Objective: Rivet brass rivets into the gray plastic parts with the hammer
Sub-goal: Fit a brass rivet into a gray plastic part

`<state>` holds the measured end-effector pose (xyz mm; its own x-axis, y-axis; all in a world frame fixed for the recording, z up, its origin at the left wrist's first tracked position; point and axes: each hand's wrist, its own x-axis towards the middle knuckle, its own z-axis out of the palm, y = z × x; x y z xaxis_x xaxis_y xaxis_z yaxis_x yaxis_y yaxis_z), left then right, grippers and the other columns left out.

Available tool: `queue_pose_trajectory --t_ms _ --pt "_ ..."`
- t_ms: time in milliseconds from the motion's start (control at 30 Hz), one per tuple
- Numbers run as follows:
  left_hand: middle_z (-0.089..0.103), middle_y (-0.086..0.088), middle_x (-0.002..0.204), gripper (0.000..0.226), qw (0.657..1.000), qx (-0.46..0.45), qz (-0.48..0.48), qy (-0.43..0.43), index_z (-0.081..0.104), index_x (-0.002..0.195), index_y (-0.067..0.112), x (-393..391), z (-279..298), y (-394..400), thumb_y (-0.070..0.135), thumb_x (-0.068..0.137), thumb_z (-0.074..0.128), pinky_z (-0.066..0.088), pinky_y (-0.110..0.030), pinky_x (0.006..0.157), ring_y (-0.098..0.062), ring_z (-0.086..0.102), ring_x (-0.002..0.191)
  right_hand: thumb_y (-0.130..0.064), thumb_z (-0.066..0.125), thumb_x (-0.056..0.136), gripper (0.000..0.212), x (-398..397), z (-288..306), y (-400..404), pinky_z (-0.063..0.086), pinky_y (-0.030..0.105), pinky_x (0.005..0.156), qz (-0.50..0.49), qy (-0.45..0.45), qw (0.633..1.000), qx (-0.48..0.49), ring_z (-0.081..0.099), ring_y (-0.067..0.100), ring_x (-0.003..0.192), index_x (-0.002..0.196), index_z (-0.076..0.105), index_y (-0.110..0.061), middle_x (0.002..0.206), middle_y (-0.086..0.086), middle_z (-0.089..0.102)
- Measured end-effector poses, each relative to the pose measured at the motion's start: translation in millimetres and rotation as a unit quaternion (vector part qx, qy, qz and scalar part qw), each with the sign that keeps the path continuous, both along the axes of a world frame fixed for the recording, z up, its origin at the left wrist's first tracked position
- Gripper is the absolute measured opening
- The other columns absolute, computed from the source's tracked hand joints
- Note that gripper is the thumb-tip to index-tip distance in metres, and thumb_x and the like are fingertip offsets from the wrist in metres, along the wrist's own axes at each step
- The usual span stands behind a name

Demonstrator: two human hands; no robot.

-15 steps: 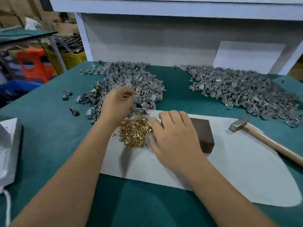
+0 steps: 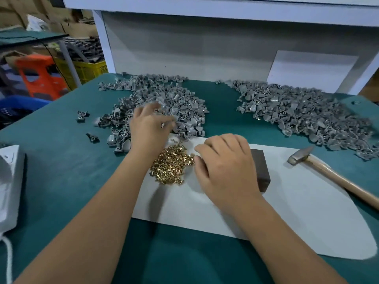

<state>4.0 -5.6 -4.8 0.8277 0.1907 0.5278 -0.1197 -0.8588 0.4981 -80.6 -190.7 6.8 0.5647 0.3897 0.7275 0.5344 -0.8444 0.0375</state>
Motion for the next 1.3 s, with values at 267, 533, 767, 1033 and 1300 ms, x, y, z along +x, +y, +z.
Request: queue_pose_trajectory --t_ms 267,533,767,1033,1300 --pt "0.071 0.006 0.070 0.016 0.887 -0.434 -0.155 -0.024 0.068 0.104 0.023 -19 38 -44 0.013 0.099 0.056 0.052 -0.015 0.064 -0.003 0.064 0.066 -0.025 0.070 0.068 0.009 -9 -12 37 0.040 0.039 0.099 0.003 0.096 0.982 -0.160 0.056 0.022 0.089 0.076 0.069 -0.021 0.077 -0.003 0.063" --pt "0.069 -0.001 0.085 0.019 0.777 -0.599 -0.195 -0.002 0.069 0.105 0.015 -17 38 -69 0.010 0.101 0.051 0.057 -0.025 0.081 -0.011 0.065 0.081 -0.002 0.063 0.058 0.014 -2 -11 19 0.040 0.033 0.076 0.036 0.087 0.992 -0.087 0.052 0.025 0.071 0.065 0.061 -0.014 0.064 0.002 0.056" --pt "0.068 0.011 0.074 0.020 0.852 -0.490 -0.182 0.020 0.071 0.106 0.023 -18 20 -58 0.009 0.097 0.059 0.055 -0.020 0.080 -0.004 0.062 0.075 -0.001 0.067 0.076 0.011 2 -11 13 0.042 0.036 0.066 0.061 0.009 0.998 0.034 0.050 0.028 0.065 0.073 0.063 -0.010 0.064 0.006 0.055" --pt "0.074 0.011 0.077 0.021 0.831 -0.489 -0.260 0.054 0.071 0.090 0.018 -25 16 -86 -0.003 0.087 0.067 0.053 -0.017 0.075 -0.002 0.067 0.077 -0.006 0.066 0.081 0.011 15 15 -42 0.049 0.025 0.076 0.015 0.167 0.912 0.374 0.059 0.008 0.078 0.086 0.065 -0.016 0.079 -0.007 0.064" --pt "0.074 0.008 0.086 0.013 0.864 -0.411 -0.284 0.064 0.069 0.097 0.019 -31 6 -97 0.008 0.091 0.068 0.049 -0.011 0.079 -0.001 0.071 0.086 -0.005 0.075 0.078 0.027 27 15 -59 0.051 0.018 0.074 0.031 0.288 0.849 0.441 0.063 0.001 0.070 0.076 0.068 -0.031 0.071 -0.014 0.068"
